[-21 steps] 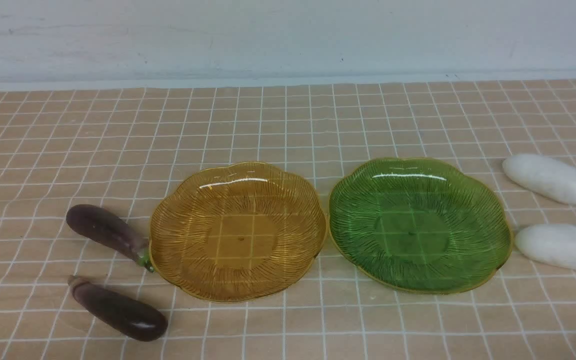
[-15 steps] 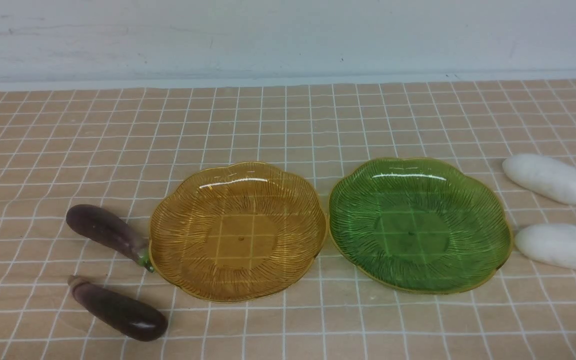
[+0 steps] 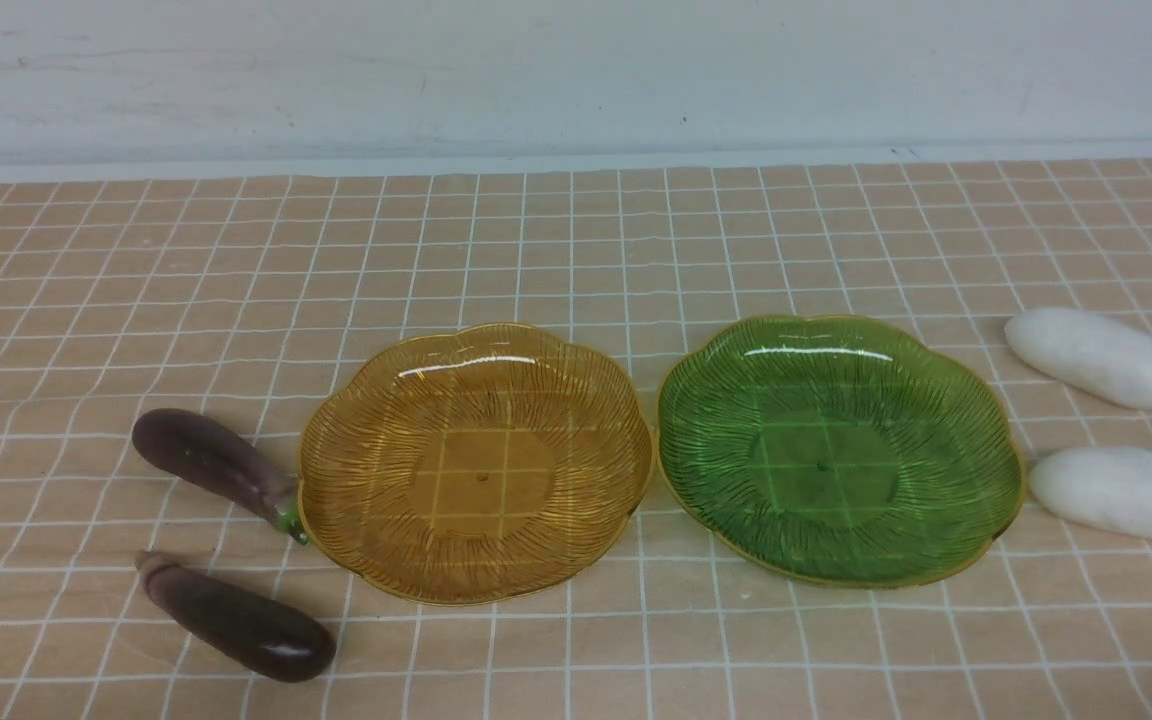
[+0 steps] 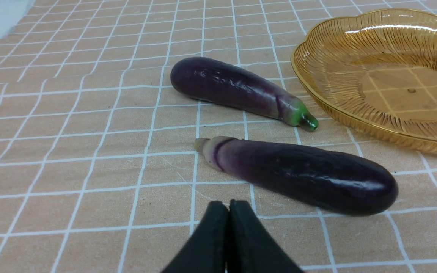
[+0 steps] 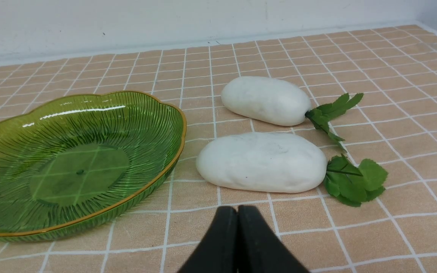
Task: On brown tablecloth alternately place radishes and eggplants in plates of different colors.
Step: 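Place the white radish on the plate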
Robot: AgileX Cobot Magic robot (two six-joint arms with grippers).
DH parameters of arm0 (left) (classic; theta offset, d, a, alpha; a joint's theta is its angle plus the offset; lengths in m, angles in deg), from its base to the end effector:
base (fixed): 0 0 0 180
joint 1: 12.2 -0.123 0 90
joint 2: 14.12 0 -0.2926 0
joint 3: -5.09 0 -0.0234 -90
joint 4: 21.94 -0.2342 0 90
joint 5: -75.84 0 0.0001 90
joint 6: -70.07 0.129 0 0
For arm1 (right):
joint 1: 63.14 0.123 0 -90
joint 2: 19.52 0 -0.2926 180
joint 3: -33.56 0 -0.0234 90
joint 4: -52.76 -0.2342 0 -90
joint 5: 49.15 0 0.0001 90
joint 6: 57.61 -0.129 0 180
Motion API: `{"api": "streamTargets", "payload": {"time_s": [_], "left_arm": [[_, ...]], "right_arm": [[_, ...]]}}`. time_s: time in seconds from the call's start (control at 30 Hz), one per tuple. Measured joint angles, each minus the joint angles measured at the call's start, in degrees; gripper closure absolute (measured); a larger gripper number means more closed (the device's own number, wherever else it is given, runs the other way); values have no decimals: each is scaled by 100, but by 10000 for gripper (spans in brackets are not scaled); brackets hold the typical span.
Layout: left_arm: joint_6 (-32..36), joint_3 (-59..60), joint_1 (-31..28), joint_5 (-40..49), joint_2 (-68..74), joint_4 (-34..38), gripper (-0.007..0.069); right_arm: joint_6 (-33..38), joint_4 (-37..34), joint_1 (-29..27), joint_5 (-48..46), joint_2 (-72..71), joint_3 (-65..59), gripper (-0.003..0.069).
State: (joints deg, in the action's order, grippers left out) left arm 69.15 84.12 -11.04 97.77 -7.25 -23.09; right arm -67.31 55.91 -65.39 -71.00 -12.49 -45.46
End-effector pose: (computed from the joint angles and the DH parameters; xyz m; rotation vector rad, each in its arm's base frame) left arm 0.0642 -0.0003 0.1585 0.0163 1.8818 -0.0051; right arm 0.0642 -0.0052 0.1586 0.1621 1.8758 0.0349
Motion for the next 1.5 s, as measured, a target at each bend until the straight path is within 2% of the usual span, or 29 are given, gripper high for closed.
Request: {"api": "streamTargets", "payload": {"time_s": [0.9, 0.93, 0.97, 1.0, 1.03, 1.07, 1.1, 1.13, 1.2, 1.23, 1.33, 1.37, 1.5], "left_arm": [[0, 0, 0, 0, 0, 0, 638], [0, 0, 0, 0, 0, -11, 638], [0, 0, 0, 0, 0, -67, 638], [0, 0, 0, 0, 0, -70, 638], [-11, 0, 0, 0, 0, -85, 638], [-75, 0, 0, 0, 0, -39, 638], [-230, 0, 0, 0, 0, 115, 638], [-301, 0, 0, 0, 0, 192, 638], [-824, 0, 0, 0, 0, 851, 638], [-824, 0, 0, 0, 0, 851, 638], [-1770, 0, 0, 0, 0, 2279, 638], [-2145, 0, 0, 0, 0, 3032, 638], [-2370, 0, 0, 0, 0, 3744, 638]], "right_arm": [[-70, -18, 0, 6, 0, 0, 676], [-222, -229, 0, 47, 0, 0, 676], [-686, -883, 0, 125, 0, 0, 676], [-746, -883, 0, 125, 0, 0, 676], [-1141, -1603, 0, 149, 0, 0, 676], [-1296, -1871, 0, 149, 0, 0, 676], [-1606, -2433, 0, 151, 0, 0, 676], [-1643, -2504, 0, 151, 0, 0, 676], [-1932, -3166, 0, 236, 0, 0, 676], [-1939, -3195, 0, 255, 0, 0, 676], [-1962, -3360, 0, 780, 0, 0, 676], [-1989, -3415, 0, 1021, 0, 0, 676], [-2096, -3649, 0, 1346, 0, 0, 676]]}}
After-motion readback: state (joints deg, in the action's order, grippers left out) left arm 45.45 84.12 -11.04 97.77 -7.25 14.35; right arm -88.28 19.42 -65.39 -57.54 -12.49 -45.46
